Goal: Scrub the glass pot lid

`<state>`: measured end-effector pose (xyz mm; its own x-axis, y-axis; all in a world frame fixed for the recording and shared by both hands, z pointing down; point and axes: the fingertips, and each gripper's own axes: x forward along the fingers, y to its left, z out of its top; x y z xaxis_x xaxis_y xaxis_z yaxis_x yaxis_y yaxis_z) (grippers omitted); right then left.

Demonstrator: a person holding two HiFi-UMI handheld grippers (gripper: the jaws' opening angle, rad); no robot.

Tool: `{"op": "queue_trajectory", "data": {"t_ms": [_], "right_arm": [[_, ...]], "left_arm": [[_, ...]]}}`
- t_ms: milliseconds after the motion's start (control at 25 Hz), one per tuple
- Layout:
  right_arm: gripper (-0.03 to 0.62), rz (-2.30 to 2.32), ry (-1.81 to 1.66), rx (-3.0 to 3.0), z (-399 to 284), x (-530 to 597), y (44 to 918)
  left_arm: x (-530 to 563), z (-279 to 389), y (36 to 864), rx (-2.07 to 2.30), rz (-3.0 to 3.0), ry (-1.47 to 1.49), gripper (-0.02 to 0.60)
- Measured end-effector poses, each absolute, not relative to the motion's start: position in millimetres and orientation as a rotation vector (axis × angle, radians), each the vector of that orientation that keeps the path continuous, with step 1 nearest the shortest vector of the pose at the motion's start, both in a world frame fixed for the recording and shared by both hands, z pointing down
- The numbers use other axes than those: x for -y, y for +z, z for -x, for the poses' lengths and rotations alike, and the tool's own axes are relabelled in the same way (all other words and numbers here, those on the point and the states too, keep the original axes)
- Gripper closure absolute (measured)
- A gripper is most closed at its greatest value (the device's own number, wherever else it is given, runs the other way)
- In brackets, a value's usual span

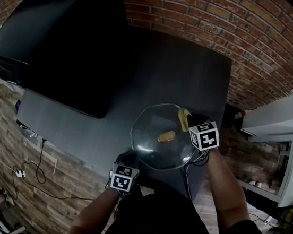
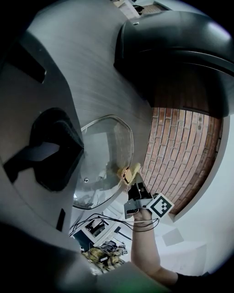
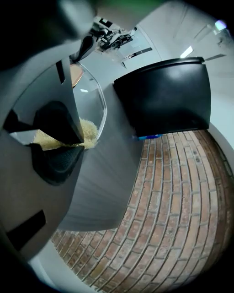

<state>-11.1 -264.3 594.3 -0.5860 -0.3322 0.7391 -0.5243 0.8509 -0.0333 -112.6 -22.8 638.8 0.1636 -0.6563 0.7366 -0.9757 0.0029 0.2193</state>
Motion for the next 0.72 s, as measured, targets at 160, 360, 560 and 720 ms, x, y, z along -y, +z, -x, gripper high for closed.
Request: {"op": "queue_trajectory", "data": {"t_ms": [160,360,560,720], "right_arm": [[0.569,-0.503,0.228,2.371,51,251,562],[0.569,-0.254,0.068,2.44,104,212,537],[0.569,0.056,-0.116,2.424,150,147,532],[0.569,0.26,-0.236,2.357,171,98,546]], "left_arm": [[23,113,639,1.566,-1.724,0.568,0.548],[23,112,638,1.576,-1.712,0.552,0.548],[23,112,638,1.587,-1.719,0.539,0.548],[23,111,638,1.589,-1.722,0.527,0.548]]}}
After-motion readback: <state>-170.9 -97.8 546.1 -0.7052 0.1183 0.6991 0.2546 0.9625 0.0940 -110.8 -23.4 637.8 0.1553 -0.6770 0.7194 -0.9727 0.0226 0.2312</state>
